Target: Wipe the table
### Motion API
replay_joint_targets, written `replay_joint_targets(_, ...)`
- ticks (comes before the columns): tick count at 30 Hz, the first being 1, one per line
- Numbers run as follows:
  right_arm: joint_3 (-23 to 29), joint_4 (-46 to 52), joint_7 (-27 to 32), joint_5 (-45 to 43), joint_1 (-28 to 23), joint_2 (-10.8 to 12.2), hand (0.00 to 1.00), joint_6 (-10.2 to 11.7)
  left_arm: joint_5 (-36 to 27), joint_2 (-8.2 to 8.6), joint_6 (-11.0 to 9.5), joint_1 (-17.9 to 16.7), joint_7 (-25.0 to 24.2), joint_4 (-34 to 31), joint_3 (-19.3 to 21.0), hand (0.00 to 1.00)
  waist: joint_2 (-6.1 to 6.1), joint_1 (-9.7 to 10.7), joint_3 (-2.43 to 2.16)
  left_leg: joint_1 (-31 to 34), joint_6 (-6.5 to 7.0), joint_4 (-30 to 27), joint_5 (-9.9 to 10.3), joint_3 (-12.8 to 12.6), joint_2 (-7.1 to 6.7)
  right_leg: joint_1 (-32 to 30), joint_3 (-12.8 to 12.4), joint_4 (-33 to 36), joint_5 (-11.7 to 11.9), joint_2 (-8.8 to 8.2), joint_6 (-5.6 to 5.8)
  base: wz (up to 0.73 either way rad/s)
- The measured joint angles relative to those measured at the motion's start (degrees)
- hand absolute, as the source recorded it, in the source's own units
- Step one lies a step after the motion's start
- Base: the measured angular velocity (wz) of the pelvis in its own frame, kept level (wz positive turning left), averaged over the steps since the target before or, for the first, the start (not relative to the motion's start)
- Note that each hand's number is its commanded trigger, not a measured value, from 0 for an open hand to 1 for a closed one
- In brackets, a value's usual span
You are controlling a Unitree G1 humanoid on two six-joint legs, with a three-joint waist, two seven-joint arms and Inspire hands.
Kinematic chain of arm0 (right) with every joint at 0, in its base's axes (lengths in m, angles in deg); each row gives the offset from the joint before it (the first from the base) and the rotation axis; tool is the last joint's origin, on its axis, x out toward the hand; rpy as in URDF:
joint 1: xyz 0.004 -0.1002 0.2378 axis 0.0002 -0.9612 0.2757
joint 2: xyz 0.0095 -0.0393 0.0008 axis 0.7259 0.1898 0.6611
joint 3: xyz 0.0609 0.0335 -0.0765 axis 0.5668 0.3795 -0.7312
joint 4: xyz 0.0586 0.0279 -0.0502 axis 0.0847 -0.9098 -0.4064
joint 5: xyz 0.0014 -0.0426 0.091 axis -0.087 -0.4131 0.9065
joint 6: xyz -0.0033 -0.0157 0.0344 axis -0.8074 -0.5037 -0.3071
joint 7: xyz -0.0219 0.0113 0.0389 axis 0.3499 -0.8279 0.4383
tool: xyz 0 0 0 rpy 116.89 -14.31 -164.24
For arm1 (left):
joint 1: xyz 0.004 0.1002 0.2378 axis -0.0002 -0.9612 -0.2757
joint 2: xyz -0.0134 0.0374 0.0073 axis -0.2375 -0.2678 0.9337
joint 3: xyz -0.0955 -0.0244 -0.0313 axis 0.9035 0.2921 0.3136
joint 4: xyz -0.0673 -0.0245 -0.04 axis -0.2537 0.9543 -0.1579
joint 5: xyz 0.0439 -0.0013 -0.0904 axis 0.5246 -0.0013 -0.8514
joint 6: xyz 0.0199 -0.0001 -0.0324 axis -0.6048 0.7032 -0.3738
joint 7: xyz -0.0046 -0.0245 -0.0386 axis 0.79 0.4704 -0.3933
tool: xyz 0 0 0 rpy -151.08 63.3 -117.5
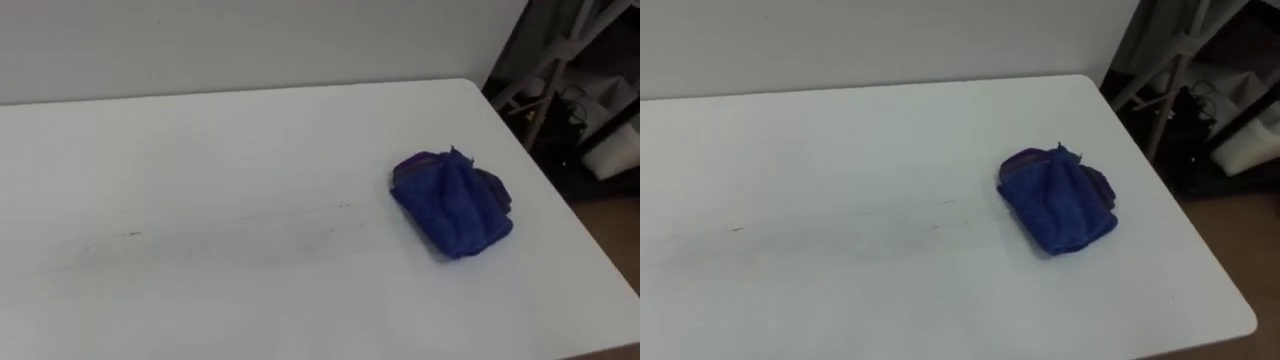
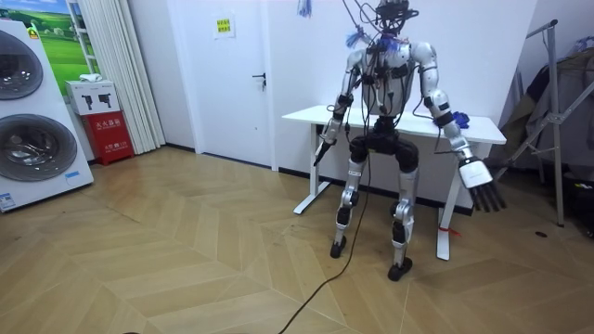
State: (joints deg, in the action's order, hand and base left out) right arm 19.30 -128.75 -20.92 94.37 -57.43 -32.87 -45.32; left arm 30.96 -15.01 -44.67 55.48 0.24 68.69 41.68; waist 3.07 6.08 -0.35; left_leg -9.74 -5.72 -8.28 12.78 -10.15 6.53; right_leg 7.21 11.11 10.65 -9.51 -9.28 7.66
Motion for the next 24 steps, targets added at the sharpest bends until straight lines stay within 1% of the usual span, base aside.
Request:
replay_joint_targets(1, -1.58, -1.04, -0.71, -0.17, -0.45, 0.73, 0.00, -0.08, 0.03, 0.05, -0.01, 0.00, -0.19, 0.02, -0.24, 0.00, -0.52, -0.06, 0.02, -0.01, -0.01, 0.00, 0.01, 0.01, 0.03, 0.02, 0.01, 0.05, 0.00, 0.00, 0.00, 0.00)
replay_joint_targets(2, -2.76, -1.10, -1.36, -0.44, -0.88, 1.25, 0.00, -0.20, 0.03, 0.05, -0.02, 0.00, -0.21, 0.10, -0.43, 0.00, -0.74, -0.11, 0.04, 0.00, -0.01, 0.01, 0.01, 0.01, 0.04, 0.03, 0.00, 0.09, 0.00, 0.00, 0.00, 0.00)
replay_joint_targets(3, -5.09, -1.71, -2.99, -2.43, -1.12, 2.01, 0.00, -0.71, 0.04, 0.11, -0.05, 0.13, -0.35, 0.77, -0.53, 0.00, -1.22, -0.10, -0.06, 0.05, -0.02, 0.03, 0.02, 0.01, 0.06, 0.05, 0.00, 0.18, 0.00, -0.02, 0.00, 0.00)
replay_joint_targets(5, -8.92, -2.68, -5.28, -6.98, -1.08, 3.04, 0.00, -1.38, 0.20, 0.29, -0.05, 0.26, -0.40, 1.35, -1.46, 0.00, -1.36, -0.31, -0.07, 0.04, -0.02, -0.08, 0.02, 0.02, 0.06, -0.01, -0.06, 0.44, 0.00, -0.07, 0.00, -0.02)
replay_joint_targets(6, -12.14, -2.82, -6.75, -10.29, -1.00, 3.58, 0.00, -2.17, 0.44, 0.39, -0.05, 0.30, -0.44, 1.56, -2.51, 0.00, -1.72, -0.79, 0.10, 0.04, -0.02, -0.24, 0.02, -0.08, 0.09, -0.24, -0.28, 0.71, 0.00, -0.04, -0.01, -0.06)
replay_joint_targets(7, -14.07, -2.85, -7.48, -11.94, -0.88, 3.69, 0.00, -2.49, 0.45, 0.50, -0.05, 0.44, -0.45, 1.74, -2.97, 0.00, -1.74, -1.19, 0.11, 0.03, -0.02, -0.35, 0.02, -0.15, 0.10, -0.33, -0.38, 0.93, 0.00, -0.04, -0.01, -0.06)
replay_joint_targets(8, -17.27, -2.89, -8.98, -15.57, -0.48, 3.73, 0.00, -2.88, 0.43, 0.74, -0.09, 0.69, -0.44, 2.08, -3.90, 0.00, -1.67, -1.85, 0.08, 0.03, -0.01, -0.45, 0.02, -0.16, 0.07, -0.33, -0.46, 1.02, 0.01, -0.05, -0.01, 0.00)
replay_joint_targets(9, -20.36, -2.88, -10.11, -19.54, 0.30, 3.60, 0.00, -2.98, 0.30, 0.76, -0.17, 0.95, -0.42, 3.19, -5.18, 0.00, -1.61, -2.30, 0.08, 0.00, -0.01, -0.57, 0.02, -0.15, 0.07, -0.26, -0.45, 1.02, 0.04, -0.03, -0.06, 0.00)
replay_joint_targets(10, -22.27, -2.73, -10.69, -21.14, 0.76, 3.47, 0.00, -2.96, 0.35, 0.77, -0.16, 0.98, -0.41, 3.58, -6.19, 0.00, -1.61, -2.69, 0.08, -0.01, -0.01, -0.60, 0.02, -0.16, 0.08, -0.26, -0.46, 1.01, 0.06, -0.02, -0.08, 0.00)
replay_joint_targets(11, -25.64, -2.60, -11.66, -24.03, 1.45, 3.36, 0.00, -3.00, 0.39, 0.95, -0.11, 1.31, -0.39, 3.64, -8.02, 0.00, -1.64, -3.75, 0.12, 0.00, -0.01, -0.63, 0.01, -0.15, 0.09, -0.29, -0.46, 0.97, 0.11, -0.01, -0.09, 0.00)
replay_joint_targets(12, -27.95, -2.54, -12.62, -26.71, 2.51, 3.53, 0.00, -3.00, 0.36, 1.40, -0.12, 1.68, -0.37, 3.65, -9.16, 0.00, -1.70, -4.67, 0.12, 0.01, 0.00, -0.68, 0.01, -0.14, 0.10, -0.22, -0.46, 0.91, 0.13, 0.00, -0.09, 0.00)
replay_joint_targets(14, -30.85, -2.47, -13.67, -30.05, 4.11, 4.22, 0.00, -2.85, 0.34, 2.15, -0.12, 1.75, -0.23, 3.77, -10.00, 0.00, -1.80, -5.45, 0.18, 0.00, 0.00, -0.89, 0.01, 0.06, 0.10, 0.05, -0.21, 0.80, 0.15, 0.00, -0.07, 0.06)
replay_joint_targets(16, -33.47, -2.07, -14.89, -32.01, 5.85, 5.40, 0.00, -1.68, 0.37, 2.44, -0.15, 1.95, -0.11, 3.94, -11.34, 0.00, -2.02, -6.64, 0.24, 0.05, 0.01, -1.13, 0.00, 0.39, 0.09, 0.49, 0.09, 0.13, 0.26, 0.04, -0.02, 0.08)
replay_joint_targets(17, -34.12, -2.01, -15.26, -32.31, 6.16, 5.62, 0.00, -1.45, 0.39, 2.52, -0.15, 2.02, -0.02, 3.96, -11.41, 0.00, -2.16, -6.82, 0.30, 0.05, 0.01, -1.12, 0.00, 0.58, 0.09, 0.69, 0.18, -0.15, 0.38, 0.09, 0.00, 0.07)
replay_joint_targets(19, -36.76, -1.21, -16.55, -33.17, 6.03, 6.17, 0.00, -0.41, 0.42, 2.72, -0.21, 2.19, 0.26, 4.00, -11.94, 0.00, -2.71, -7.94, 0.37, 0.05, 0.01, -0.99, 0.01, 0.80, 0.09, 0.78, 0.28, -0.24, 0.39, 0.13, 0.01, 0.05)
replay_joint_targets(24, -40.51, -0.36, -18.67, -34.01, 5.89, 6.26, 0.00, 0.03, 1.00, 3.34, -0.20, 1.76, 0.60, 4.18, -13.04, 0.00, -3.64, -8.11, 0.55, 0.43, 0.00, -0.86, 0.01, 1.14, 0.10, 0.96, 0.77, -0.98, 0.38, 0.19, 0.02, 0.03)
